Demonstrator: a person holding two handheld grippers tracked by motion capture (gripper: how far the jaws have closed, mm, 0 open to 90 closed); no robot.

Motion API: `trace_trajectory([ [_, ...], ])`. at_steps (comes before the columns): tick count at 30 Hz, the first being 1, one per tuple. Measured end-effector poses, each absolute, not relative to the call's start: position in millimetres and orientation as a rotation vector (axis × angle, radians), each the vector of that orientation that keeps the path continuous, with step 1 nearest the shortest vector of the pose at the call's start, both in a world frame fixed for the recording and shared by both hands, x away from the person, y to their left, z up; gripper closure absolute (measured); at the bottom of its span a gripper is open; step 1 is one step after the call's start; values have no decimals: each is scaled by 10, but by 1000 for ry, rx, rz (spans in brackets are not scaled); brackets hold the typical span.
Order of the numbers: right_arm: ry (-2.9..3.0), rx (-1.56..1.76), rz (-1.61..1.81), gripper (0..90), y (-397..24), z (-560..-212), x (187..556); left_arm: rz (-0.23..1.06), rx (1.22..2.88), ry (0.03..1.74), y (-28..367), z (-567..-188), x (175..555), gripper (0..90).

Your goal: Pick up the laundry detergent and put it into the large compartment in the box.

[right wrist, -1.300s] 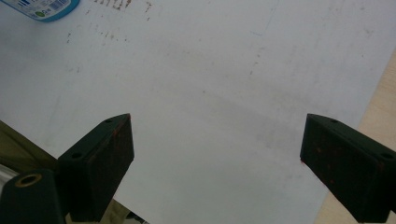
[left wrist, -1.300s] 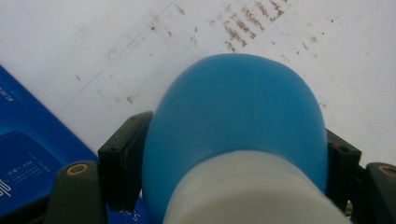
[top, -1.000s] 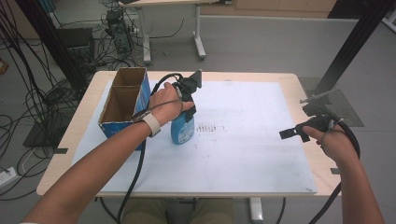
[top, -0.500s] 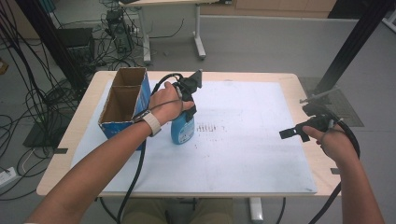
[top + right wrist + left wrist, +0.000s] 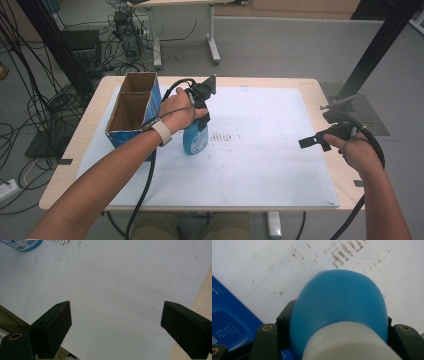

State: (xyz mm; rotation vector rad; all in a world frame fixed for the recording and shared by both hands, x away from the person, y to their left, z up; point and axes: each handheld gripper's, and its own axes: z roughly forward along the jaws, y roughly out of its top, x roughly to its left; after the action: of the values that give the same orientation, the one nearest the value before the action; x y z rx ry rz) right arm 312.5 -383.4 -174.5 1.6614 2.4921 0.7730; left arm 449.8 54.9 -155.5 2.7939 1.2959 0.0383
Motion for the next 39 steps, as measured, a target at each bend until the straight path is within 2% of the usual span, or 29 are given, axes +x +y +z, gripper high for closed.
trace_trajectory([
  [39, 2485, 1658, 775, 98, -3835, -1723, 3097, 42, 2793, 1302, 548, -1552, 4491, 386],
])
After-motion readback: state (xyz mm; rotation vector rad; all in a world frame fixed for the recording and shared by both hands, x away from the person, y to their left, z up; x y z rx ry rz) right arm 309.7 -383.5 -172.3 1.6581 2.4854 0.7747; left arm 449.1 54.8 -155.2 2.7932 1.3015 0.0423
